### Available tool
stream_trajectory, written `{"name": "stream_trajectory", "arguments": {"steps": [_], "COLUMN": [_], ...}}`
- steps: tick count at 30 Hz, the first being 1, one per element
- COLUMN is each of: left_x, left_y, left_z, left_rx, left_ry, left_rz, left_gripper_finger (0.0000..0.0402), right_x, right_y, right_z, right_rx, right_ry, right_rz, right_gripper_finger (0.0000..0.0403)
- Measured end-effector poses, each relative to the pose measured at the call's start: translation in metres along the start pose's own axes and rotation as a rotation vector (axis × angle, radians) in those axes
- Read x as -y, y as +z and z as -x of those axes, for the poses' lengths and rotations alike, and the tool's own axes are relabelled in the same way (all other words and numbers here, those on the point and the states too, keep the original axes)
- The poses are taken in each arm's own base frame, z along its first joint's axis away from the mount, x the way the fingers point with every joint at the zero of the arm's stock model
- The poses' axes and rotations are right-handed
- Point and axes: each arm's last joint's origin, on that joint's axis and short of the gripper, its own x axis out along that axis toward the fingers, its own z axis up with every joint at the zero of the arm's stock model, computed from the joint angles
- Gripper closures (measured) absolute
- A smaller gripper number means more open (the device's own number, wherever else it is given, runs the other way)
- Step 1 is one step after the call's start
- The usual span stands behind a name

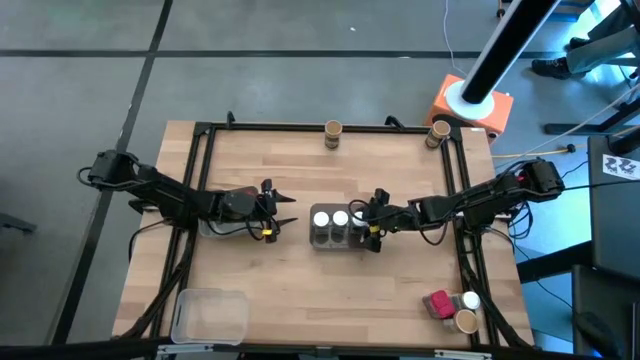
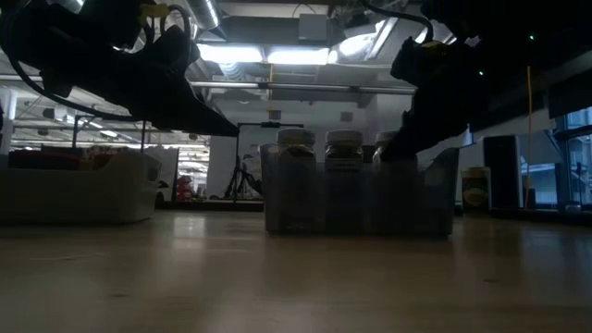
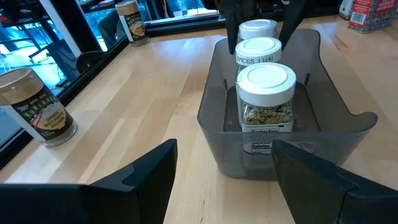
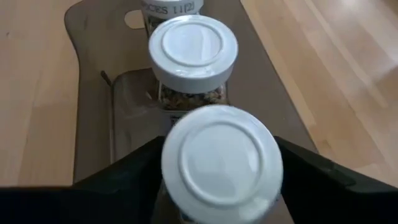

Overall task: Sort spices by type
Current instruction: Put the top white seasoning bottle into the black bin, then put the left gold seasoning bottle into the transparent bin

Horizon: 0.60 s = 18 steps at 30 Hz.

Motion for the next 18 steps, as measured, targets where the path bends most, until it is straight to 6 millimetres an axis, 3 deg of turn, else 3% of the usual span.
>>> {"name": "stream_trajectory", "arguments": {"steps": [7,18], "left_x": [0.0,0.0], "left_y": [0.0,0.0], "left_z": [0.0,0.0], "left_rx": [0.0,-0.001], "left_ry": [0.0,0.0], "left_rz": [-0.001,-0.003], "left_gripper_finger": [0.0153,0.0153], "right_x": [-0.001,-0.005], "right_y": [0.004,0.039], "right_z": [0.001,0.014], "right_rx": [0.006,-0.086], "right_ry": [-0.003,-0.024], "right_rz": [0.034,0.08], "right_gripper_finger": [0.0065,0.0057]}}
